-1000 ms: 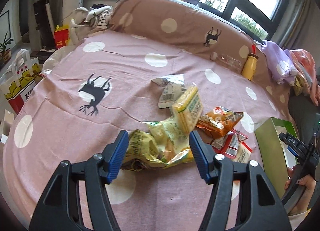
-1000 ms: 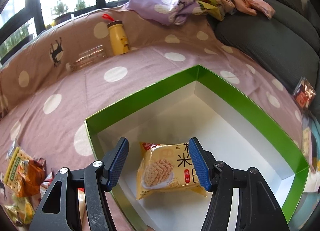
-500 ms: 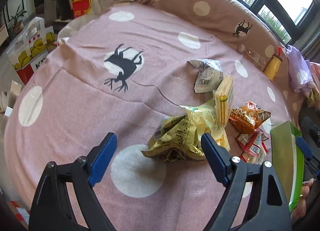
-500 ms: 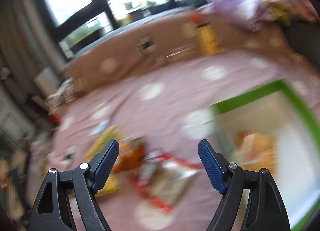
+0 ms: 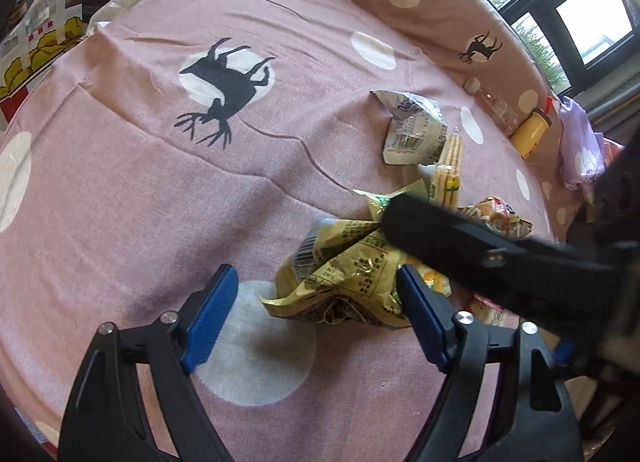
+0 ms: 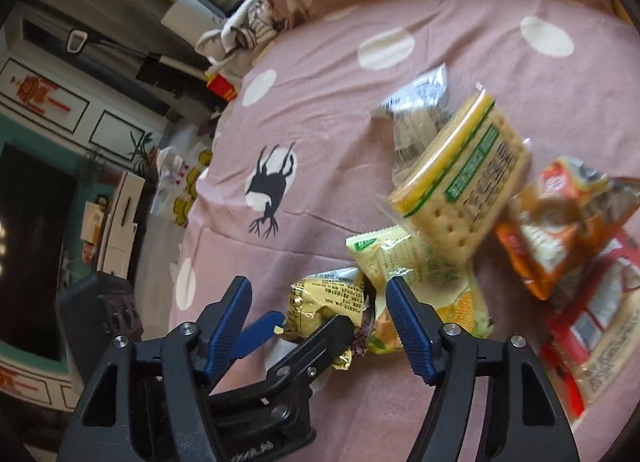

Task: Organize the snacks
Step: 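Grasp the crumpled yellow wrapper with the right gripper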

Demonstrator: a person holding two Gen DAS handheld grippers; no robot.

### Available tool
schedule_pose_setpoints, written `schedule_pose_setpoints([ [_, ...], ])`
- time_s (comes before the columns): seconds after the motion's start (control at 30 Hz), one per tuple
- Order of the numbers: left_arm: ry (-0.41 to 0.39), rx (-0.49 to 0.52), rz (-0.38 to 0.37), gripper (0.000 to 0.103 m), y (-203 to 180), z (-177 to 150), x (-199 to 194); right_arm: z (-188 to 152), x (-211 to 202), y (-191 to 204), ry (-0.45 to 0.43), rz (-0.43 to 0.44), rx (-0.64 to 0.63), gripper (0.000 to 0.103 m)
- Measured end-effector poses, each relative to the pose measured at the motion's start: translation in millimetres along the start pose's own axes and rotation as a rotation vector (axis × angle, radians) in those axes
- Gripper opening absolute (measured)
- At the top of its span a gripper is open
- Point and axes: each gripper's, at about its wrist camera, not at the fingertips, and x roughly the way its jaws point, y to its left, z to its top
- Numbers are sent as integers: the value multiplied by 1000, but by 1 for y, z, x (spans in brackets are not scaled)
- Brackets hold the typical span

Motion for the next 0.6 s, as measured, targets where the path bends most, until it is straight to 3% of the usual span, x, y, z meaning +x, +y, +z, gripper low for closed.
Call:
schedule_pose_setpoints([
  [0.1, 20, 1, -39, 63, -2, -2, 2, 0, 10, -2, 27, 2, 2, 60],
  [0.43, -50, 109, 22, 54, -21, -9, -9, -2, 8, 0, 3, 34, -7, 60],
  [0.6, -125, 168, 14, 54, -34, -14, -24, -9, -17, 6, -77, 59, -30, 60],
])
